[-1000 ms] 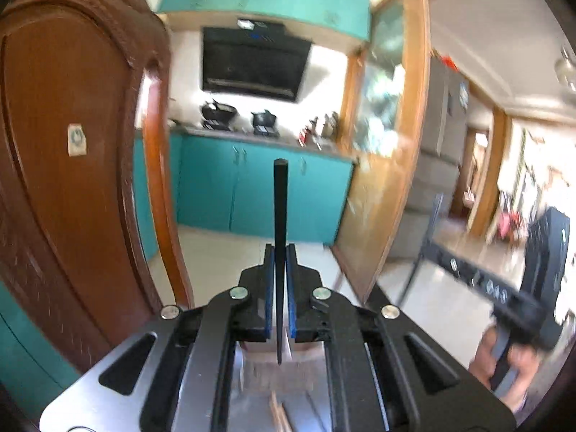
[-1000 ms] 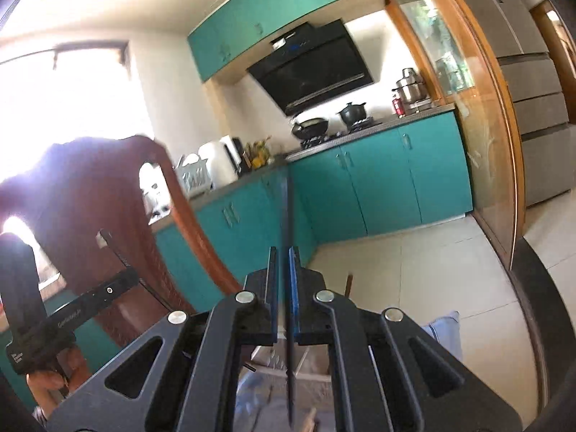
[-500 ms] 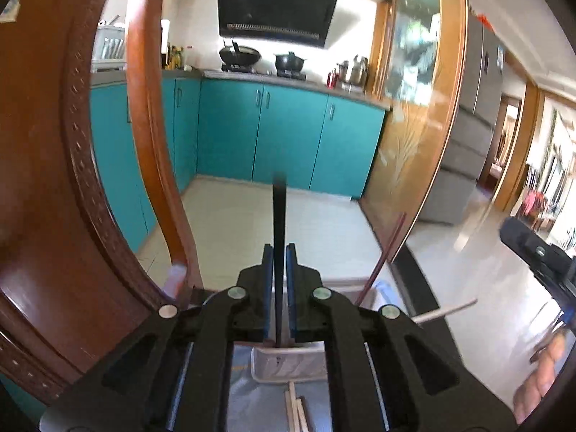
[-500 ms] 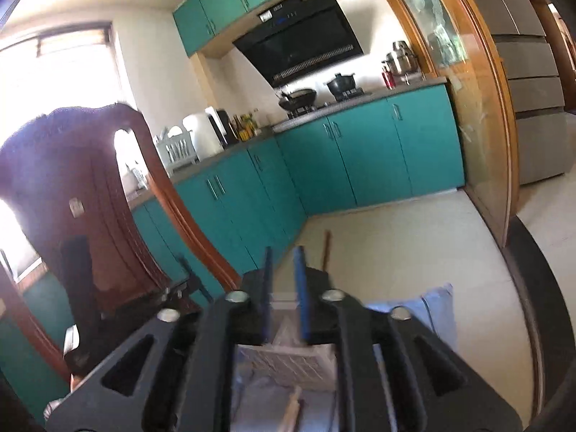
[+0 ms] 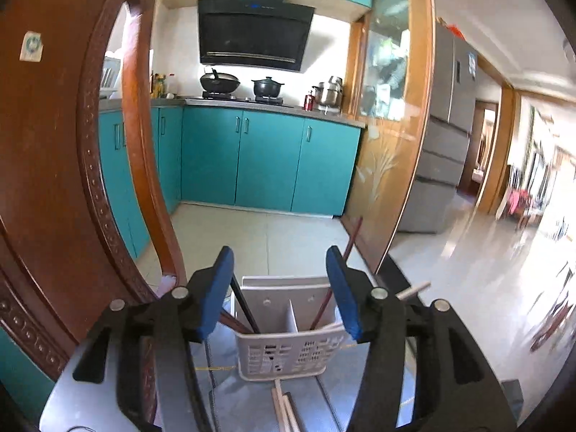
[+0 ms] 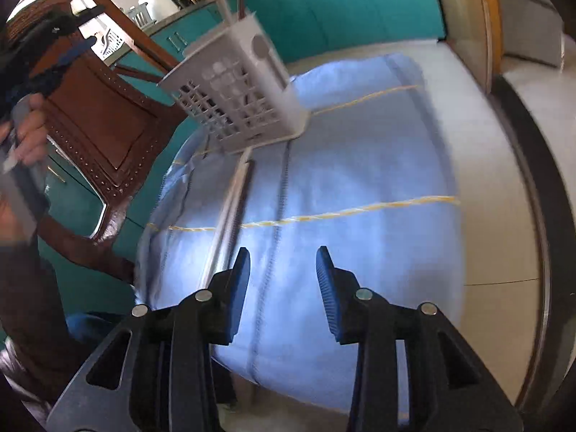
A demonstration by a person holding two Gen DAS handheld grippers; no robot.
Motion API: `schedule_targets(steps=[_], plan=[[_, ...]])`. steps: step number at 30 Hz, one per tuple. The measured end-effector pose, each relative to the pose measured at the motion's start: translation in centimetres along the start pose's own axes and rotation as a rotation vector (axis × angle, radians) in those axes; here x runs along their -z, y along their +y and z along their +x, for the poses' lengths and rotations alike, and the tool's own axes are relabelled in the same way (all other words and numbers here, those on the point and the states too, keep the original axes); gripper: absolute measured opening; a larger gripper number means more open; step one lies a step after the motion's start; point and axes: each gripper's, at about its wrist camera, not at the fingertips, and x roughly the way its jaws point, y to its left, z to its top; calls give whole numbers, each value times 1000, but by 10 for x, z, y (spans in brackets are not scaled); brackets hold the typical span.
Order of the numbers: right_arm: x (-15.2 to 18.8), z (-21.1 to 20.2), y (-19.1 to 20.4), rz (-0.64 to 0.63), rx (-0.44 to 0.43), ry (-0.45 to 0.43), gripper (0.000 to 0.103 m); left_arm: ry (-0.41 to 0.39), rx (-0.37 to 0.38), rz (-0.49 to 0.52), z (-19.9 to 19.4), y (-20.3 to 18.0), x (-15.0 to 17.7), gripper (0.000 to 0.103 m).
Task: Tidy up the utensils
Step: 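Move the left gripper down and grasp a light wood chopstick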
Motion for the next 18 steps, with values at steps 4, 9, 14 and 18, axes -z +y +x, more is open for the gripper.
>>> schedule_targets(steps=[4, 9, 14, 18], plan=[[-20, 51, 45, -136, 60, 76, 38, 18, 22, -43, -7, 0, 11, 54], [-32, 104, 78, -243, 181, 148, 32, 22, 36, -50, -14, 8, 39, 54], [-38, 102, 71, -157, 146, 160, 6, 121, -24, -32, -1, 31, 68, 54], [-44, 74, 48, -54, 101, 105, 6, 199, -38, -50, 9, 45, 81, 54]])
